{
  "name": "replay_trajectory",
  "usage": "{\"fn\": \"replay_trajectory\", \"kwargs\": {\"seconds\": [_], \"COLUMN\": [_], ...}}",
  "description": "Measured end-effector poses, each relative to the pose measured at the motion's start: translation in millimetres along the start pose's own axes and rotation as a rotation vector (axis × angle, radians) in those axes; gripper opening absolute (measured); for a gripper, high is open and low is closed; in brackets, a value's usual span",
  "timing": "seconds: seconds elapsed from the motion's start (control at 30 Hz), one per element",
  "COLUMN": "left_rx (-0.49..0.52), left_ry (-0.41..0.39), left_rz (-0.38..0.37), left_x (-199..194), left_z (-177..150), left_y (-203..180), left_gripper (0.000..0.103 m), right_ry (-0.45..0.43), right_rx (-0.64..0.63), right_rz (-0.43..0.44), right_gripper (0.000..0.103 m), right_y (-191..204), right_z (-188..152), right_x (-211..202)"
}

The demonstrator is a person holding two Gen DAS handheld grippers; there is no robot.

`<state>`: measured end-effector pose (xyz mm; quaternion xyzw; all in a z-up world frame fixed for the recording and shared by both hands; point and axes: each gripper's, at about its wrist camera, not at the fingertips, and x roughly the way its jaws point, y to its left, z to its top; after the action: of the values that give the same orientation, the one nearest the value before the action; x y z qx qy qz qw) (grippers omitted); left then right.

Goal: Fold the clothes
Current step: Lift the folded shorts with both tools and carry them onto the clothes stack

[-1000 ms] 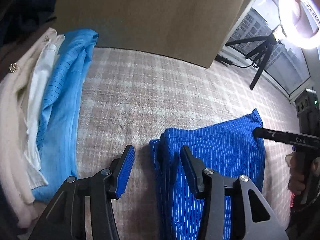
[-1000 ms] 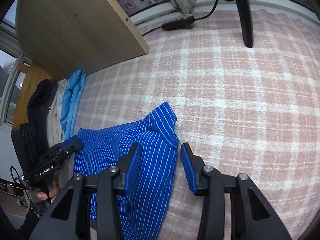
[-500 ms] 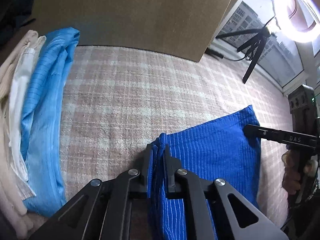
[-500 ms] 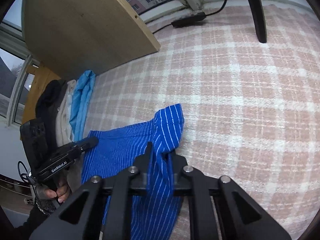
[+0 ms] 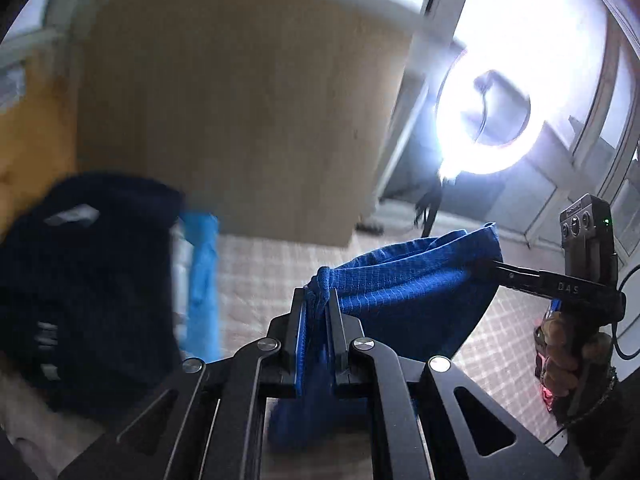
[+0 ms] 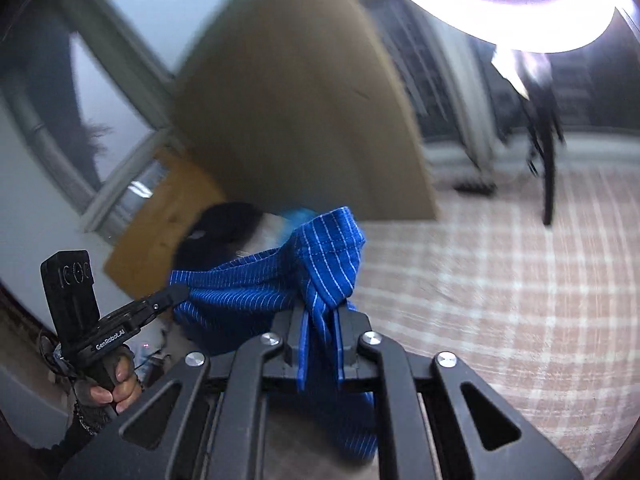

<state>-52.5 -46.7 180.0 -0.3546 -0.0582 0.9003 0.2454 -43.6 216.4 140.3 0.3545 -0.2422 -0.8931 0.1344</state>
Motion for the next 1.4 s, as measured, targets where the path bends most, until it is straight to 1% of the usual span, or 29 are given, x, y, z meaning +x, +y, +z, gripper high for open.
{"fn": "replay_trajectory", "kwargs": {"seconds": [0.07,0.27,0.37,0.5,0.57,0.67,0.73,0.83,0.97,1.03,1.1,1.17,1.23,1.3,1.37,1.4], "left_rx": [-0.004,0.004,0.011,0.009,0.011,-0.006,-0.018,-0.035,-0.061,-0.072,-0.080,-0.077,-0.088,-0.114,-0.139,-0.153], "left_ry": [-0.052,-0.144,-0.177,-0.214,-0.226,-0.240,-0.228,-0.186,-0.090,-0.046,-0.013,0.011,0.030,0.031,0.025,0.022], "left_rz": [0.022,0.102,0.133,0.158,0.173,0.195,0.200,0.204,0.190,0.202,0.200,0.224,0.239,0.247,0.246,0.243], "left_x": [-38,-122,-146,-164,-164,-148,-126,-83,-6,29,56,74,88,92,91,85], "left_z": [3,10,17,36,48,70,82,98,115,119,120,120,118,119,122,123], "left_y": [10,53,79,121,141,182,209,245,289,305,316,322,329,338,347,350], "left_gripper": [0.007,0.007,0.007,0.007,0.007,0.007,0.007,0.007,0.007,0.007,0.008,0.010,0.012,0.012,0.012,0.010], "right_ry": [-0.017,-0.070,-0.088,-0.091,-0.089,-0.076,-0.060,-0.026,0.026,0.064,0.085,0.107,0.129,0.142,0.108,0.095], "right_rx": [-0.046,-0.182,-0.238,-0.258,-0.261,-0.252,-0.232,-0.187,-0.120,-0.083,-0.071,-0.060,-0.049,-0.037,-0.026,-0.029], "right_rz": [0.027,0.106,0.131,0.135,0.135,0.131,0.103,0.048,-0.023,-0.045,-0.072,-0.099,-0.125,-0.155,-0.186,-0.176], "right_gripper": [0.010,0.010,0.010,0.010,0.010,0.010,0.010,0.010,0.010,0.010,0.011,0.013,0.021,0.022,0.023,0.023], "right_y": [31,126,167,213,231,249,245,230,205,186,175,164,153,142,139,141], "right_z": [1,2,4,15,22,32,43,64,92,102,106,110,114,118,122,121], "right_x": [-4,-17,-15,16,33,68,102,160,234,262,274,286,298,307,296,288]}}
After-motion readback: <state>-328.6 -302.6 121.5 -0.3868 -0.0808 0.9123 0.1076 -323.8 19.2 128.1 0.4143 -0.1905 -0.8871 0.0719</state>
